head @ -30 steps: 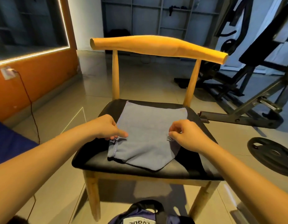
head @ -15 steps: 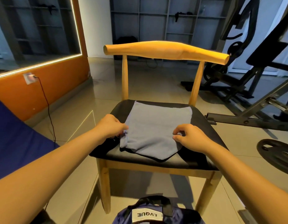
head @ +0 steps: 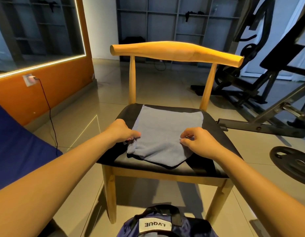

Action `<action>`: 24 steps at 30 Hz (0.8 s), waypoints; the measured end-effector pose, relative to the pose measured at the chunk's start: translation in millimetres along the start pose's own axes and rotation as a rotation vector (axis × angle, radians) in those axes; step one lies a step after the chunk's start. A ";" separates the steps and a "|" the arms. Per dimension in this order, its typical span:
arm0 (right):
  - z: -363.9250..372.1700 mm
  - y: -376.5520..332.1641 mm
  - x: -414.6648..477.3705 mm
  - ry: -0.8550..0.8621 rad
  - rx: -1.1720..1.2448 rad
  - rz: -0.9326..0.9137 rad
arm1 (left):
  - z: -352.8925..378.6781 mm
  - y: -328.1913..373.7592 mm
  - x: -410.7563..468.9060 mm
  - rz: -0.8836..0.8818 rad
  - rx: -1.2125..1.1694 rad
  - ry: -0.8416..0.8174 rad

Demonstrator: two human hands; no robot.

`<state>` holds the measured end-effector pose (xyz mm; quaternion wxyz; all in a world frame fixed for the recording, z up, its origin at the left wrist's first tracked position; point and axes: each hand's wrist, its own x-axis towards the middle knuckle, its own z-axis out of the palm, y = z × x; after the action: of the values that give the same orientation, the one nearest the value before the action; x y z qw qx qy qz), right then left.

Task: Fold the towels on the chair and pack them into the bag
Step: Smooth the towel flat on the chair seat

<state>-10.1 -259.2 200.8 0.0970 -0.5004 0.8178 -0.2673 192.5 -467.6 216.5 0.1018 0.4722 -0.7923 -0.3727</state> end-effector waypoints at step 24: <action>4.5 -1.0 -1.6 -0.041 -0.145 -0.054 | -18.2 -20.0 -20.7 0.062 0.107 -0.012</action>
<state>-6.7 -259.7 197.4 0.0697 -0.5334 0.8190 -0.1996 226.3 -465.0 219.5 0.0833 0.4501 -0.8258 -0.3294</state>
